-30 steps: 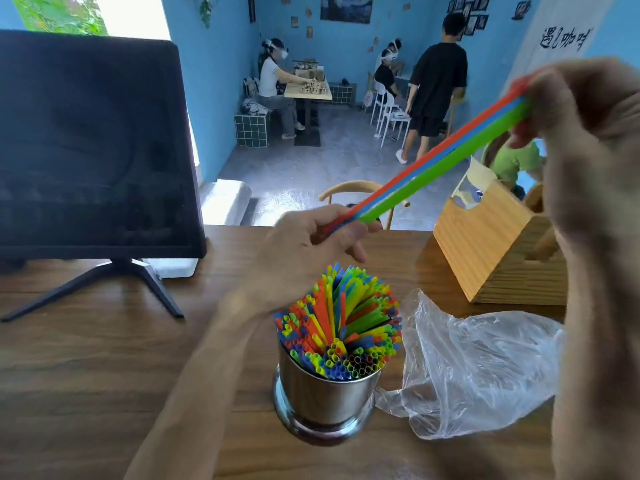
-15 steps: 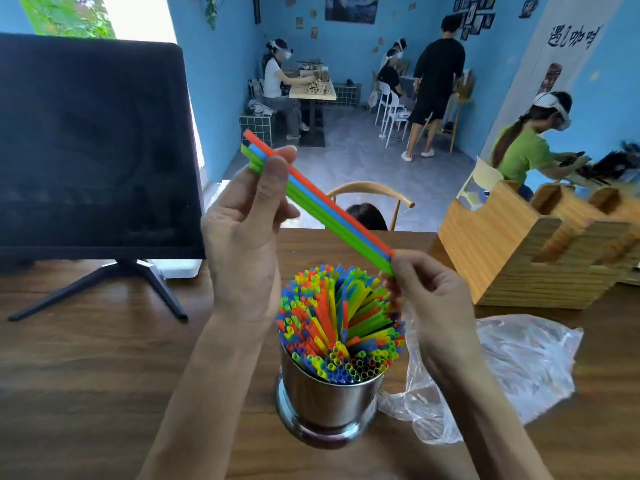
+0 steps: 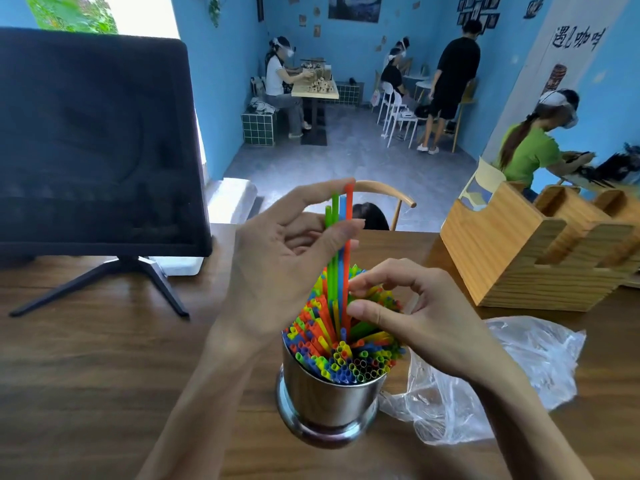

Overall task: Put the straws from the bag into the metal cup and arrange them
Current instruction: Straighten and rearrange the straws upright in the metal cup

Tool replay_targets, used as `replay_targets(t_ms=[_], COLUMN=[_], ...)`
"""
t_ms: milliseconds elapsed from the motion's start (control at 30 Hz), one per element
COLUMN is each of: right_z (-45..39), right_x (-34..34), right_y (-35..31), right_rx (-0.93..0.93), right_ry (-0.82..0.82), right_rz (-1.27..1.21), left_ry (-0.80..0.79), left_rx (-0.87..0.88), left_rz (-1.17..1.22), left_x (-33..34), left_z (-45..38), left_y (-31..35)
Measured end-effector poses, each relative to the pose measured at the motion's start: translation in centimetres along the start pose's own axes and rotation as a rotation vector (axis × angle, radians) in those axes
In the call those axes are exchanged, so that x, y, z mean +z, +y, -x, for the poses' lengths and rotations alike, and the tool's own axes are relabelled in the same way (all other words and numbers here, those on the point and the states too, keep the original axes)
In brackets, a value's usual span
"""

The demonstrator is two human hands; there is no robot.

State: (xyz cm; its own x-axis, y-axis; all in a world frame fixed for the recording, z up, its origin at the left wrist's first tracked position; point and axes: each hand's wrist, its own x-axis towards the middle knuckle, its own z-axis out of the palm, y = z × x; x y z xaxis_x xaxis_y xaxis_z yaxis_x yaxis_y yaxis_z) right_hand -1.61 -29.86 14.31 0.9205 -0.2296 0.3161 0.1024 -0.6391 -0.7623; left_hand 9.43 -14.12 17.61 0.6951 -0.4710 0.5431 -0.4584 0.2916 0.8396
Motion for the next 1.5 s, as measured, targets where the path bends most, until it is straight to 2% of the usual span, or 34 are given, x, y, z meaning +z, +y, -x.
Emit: replay_targets(t_ms=[300, 433, 600, 733, 867, 1067, 1133, 1233, 1367, 1433, 1500], right_z=[-0.7, -0.9, -0.9, -1.0, -0.8, -0.9, -0.9, -0.8, -1.0, -1.1, -1.2], right_x=[1.7, 2.3, 1.5, 0.8, 0.7, 1.0, 1.0, 0.9, 0.9, 0.7, 0.3], right_y=[-0.6, -0.2, 0.5, 0.6, 0.5, -0.2, -0.1, 0.0, 0.0, -0.3, -0.6], right_rx=[-0.023, -0.018, 0.071, 0.121, 0.130, 0.103, 0.101, 0.107, 0.101, 0.060, 0.016], right_ry=[0.150, 0.178, 0.106, 0.047, -0.025, 0.013, 0.011, -0.010, 0.023, 0.043, 0.071], right_rz=[-0.073, -0.028, 0.060, 0.092, 0.122, 0.116, 0.110, 0.110, 0.062, -0.049, -0.188], left_ry=[-0.002, -0.058, -0.128, -0.122, -0.214, -0.333, -0.313, -0.222, 0.080, 0.239, 0.310], left_rx=[0.000, 0.008, -0.031, -0.067, -0.116, 0.162, 0.238, 0.197, 0.292, 0.358, 0.382], left_rz=[-0.065, -0.215, -0.351, -0.294, -0.321, -0.708, -0.722, -0.527, -0.108, 0.019, 0.075], left_x=[-0.1, -0.4, -0.8, -1.0, -1.6, -1.8, -1.8, -1.7, -1.2, -1.7, -2.3], left_z=[0.5, 0.4, 0.4, -0.1, -0.8, -0.8, -0.7, -0.7, -1.4, -1.7, -1.8], left_y=[-1.2, -1.6, -1.5, -0.4, 0.1, 0.0, 0.4, 1.2, 2.2, 2.7, 2.7])
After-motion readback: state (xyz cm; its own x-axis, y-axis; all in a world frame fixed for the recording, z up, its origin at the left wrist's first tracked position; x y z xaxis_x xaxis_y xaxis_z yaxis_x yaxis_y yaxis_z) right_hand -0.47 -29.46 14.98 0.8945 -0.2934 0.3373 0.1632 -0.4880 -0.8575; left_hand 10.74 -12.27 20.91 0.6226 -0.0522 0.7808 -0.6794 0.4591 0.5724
